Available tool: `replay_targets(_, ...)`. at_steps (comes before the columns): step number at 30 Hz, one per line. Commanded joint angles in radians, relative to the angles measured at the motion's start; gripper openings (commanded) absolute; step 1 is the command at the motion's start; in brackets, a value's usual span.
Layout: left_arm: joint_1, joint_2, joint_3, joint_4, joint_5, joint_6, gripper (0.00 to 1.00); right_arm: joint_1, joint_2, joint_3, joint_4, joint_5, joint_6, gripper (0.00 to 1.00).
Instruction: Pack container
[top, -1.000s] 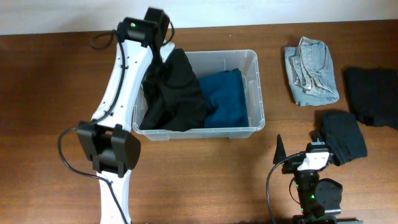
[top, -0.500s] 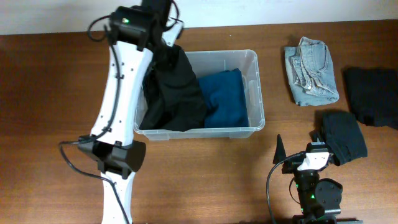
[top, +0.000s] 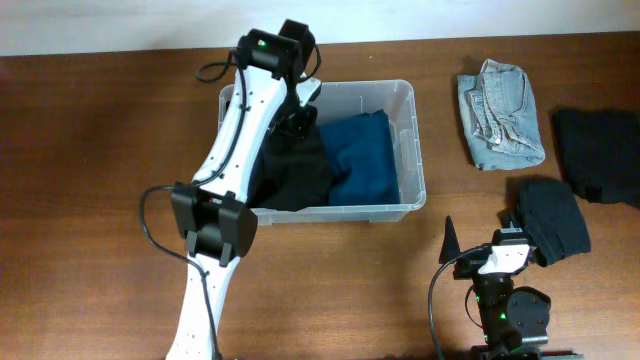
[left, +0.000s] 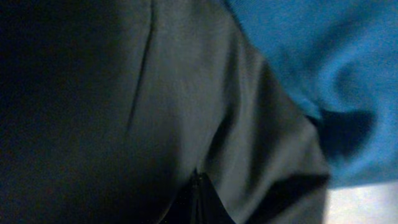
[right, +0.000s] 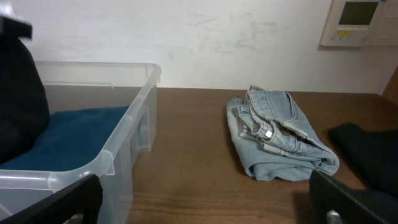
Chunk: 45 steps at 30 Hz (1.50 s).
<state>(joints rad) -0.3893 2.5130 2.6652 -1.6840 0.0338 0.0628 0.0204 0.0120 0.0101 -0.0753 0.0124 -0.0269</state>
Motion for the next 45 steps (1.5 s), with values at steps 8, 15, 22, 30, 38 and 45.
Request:
replay_targets(8, 0.063, 0.008, -0.043, -0.004, -0.151, -0.015, 0.01, 0.006, -0.008, -0.005, -0.006, -0.002, 0.001, 0.99)
replay_targets(15, 0.156, 0.008, -0.202, 0.020, -0.138, -0.026, 0.01, 0.006, -0.008, -0.005, -0.006, -0.002, 0.001, 0.98)
replay_targets(22, 0.176, 0.008, -0.257, 0.056, -0.120, -0.025, 0.01, 0.006, -0.008, -0.005, -0.006, -0.002, 0.001, 0.98)
replay_targets(30, 0.138, 0.001, -0.203, 0.043, -0.116, -0.025, 0.01, 0.006, -0.008, -0.005, -0.006, -0.002, 0.001, 0.98)
replay_targets(38, 0.099, -0.096, -0.045, -0.004, -0.031, -0.025, 0.00, 0.006, -0.008, -0.005, -0.006, -0.002, 0.001, 0.98)
replay_targets(45, 0.091, -0.274, -0.026, -0.004, 0.011, -0.056, 0.01, 0.006, -0.008, -0.005, -0.006, -0.002, 0.001, 0.98)
